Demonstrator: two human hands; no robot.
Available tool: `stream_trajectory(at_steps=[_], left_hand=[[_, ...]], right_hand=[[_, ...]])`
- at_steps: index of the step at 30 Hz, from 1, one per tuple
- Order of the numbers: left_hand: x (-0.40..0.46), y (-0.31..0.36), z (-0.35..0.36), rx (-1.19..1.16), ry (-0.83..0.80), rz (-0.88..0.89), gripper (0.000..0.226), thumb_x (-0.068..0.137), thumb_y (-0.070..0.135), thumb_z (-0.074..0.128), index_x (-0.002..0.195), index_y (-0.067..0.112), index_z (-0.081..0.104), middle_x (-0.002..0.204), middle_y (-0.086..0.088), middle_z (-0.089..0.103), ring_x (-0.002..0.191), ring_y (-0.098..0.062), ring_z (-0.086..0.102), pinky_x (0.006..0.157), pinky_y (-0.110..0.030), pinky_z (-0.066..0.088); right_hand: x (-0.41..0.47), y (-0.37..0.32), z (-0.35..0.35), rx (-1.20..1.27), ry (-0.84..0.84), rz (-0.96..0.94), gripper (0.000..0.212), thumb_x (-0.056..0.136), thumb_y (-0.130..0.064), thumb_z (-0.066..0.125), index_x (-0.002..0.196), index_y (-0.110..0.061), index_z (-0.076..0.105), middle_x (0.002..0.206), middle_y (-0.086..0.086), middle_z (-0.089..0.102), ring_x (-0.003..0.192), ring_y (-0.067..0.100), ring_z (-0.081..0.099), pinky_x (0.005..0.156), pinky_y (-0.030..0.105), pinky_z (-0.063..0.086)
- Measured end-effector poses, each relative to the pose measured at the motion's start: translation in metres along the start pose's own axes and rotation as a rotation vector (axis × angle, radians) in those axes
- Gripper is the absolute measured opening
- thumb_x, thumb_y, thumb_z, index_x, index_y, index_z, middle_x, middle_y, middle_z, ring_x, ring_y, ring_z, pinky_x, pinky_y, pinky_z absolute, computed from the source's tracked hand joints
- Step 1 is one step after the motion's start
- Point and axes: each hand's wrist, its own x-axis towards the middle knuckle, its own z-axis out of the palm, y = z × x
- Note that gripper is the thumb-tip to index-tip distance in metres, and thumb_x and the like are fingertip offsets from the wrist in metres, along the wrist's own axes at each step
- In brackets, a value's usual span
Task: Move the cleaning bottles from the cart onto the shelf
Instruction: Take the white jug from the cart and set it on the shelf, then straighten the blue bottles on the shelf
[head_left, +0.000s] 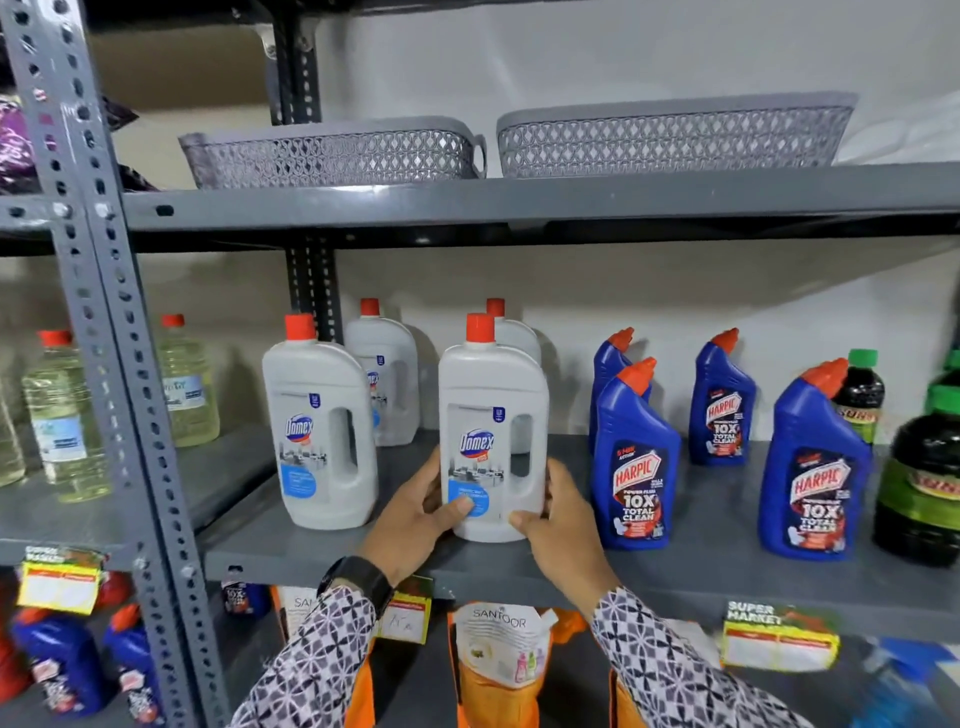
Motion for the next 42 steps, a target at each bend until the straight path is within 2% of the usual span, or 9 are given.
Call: stream_trajectory(at_steps=[7,14,19,21,24,26,30,36,42], left_hand=[[0.000,-0.001,0.002,0.034,0.010,-0.005,0.066,0.097,0.008,0.066,0.143,0.050,0.045,0.131,0.024,0.071,0.122,0.003,0.067,0.093,-0.013,0.056],[-0.010,0.010,0.001,0.023,0.061,-0.061,0.070,0.093,0.015,0.074,0.153,0.033,0.044,0.131,0.013,0.072,0.121,-0.006,0.069,0.104,-0.029,0.056],[-0.036,0.034,0.033,0.140,0.626,0.143,0.038,0.094,0.018,0.070,0.124,0.042,0.066,0.109,0.013,0.074,0.094,0.005,0.068,0.088,-0.030,0.059],[-0.043,0.042,0.071,0.167,0.518,0.193,0.029,0.096,0.023,0.067,0.110,0.047,0.071,0.100,0.016,0.078,0.088,0.004,0.071,0.084,-0.029,0.061],[-0.031,0.045,0.132,0.293,0.141,0.077,0.046,0.102,0.032,0.059,0.147,0.036,0.054,0.128,0.013,0.074,0.106,0.002,0.069,0.100,-0.030,0.058],[-0.014,0.046,0.156,0.268,0.024,-0.005,0.062,0.104,0.029,0.056,0.161,0.024,0.032,0.148,0.003,0.061,0.129,-0.008,0.060,0.113,-0.034,0.049],[0.019,0.049,0.167,0.089,0.003,-0.018,0.042,0.103,0.015,0.059,0.141,0.031,0.050,0.138,0.001,0.066,0.130,-0.017,0.062,0.115,-0.041,0.049],[0.036,0.044,0.186,0.009,-0.091,0.023,0.040,0.101,0.014,0.063,0.135,0.033,0.055,0.135,0.003,0.071,0.121,-0.007,0.068,0.106,-0.026,0.054],[0.037,0.029,0.186,0.049,-0.079,0.025,0.055,0.094,0.011,0.071,0.138,0.039,0.052,0.122,0.021,0.076,0.117,0.000,0.070,0.096,-0.017,0.057]], right_hand=[[-0.003,-0.006,0.000,-0.040,0.013,0.008,0.064,0.088,0.003,0.071,0.142,-0.025,0.053,0.130,-0.007,0.071,0.119,0.011,0.068,0.105,0.038,0.058],[-0.035,-0.011,-0.019,-0.110,-0.071,0.015,0.083,0.094,0.003,0.068,0.162,-0.030,0.034,0.146,-0.014,0.055,0.138,0.010,0.056,0.113,0.029,0.050],[-0.060,0.013,-0.082,-0.179,0.370,-0.186,0.050,0.092,-0.007,0.076,0.131,-0.033,0.061,0.118,-0.009,0.071,0.106,0.001,0.069,0.083,0.012,0.059],[-0.054,0.022,-0.107,-0.170,0.493,-0.197,0.054,0.089,-0.008,0.080,0.129,-0.033,0.056,0.122,-0.004,0.065,0.108,0.006,0.066,0.084,0.021,0.061],[-0.033,0.027,-0.131,-0.158,0.326,-0.038,0.079,0.085,-0.010,0.085,0.152,-0.023,0.043,0.138,-0.005,0.053,0.124,0.012,0.056,0.100,0.039,0.055],[-0.020,0.028,-0.136,-0.078,0.138,0.034,0.086,0.085,-0.007,0.084,0.156,-0.025,0.039,0.128,-0.015,0.059,0.114,0.003,0.062,0.094,0.027,0.055],[0.000,0.031,-0.148,-0.127,0.007,0.041,0.076,0.087,-0.006,0.081,0.152,-0.024,0.044,0.117,-0.011,0.068,0.100,-0.006,0.066,0.078,0.014,0.053],[-0.001,0.037,-0.175,-0.197,0.049,0.009,0.064,0.092,-0.012,0.077,0.147,-0.021,0.046,0.136,0.004,0.070,0.122,0.020,0.068,0.104,0.047,0.058],[-0.010,0.046,-0.178,-0.218,0.097,-0.044,0.059,0.091,-0.012,0.078,0.140,-0.027,0.048,0.133,-0.003,0.068,0.120,0.011,0.067,0.094,0.026,0.057]])
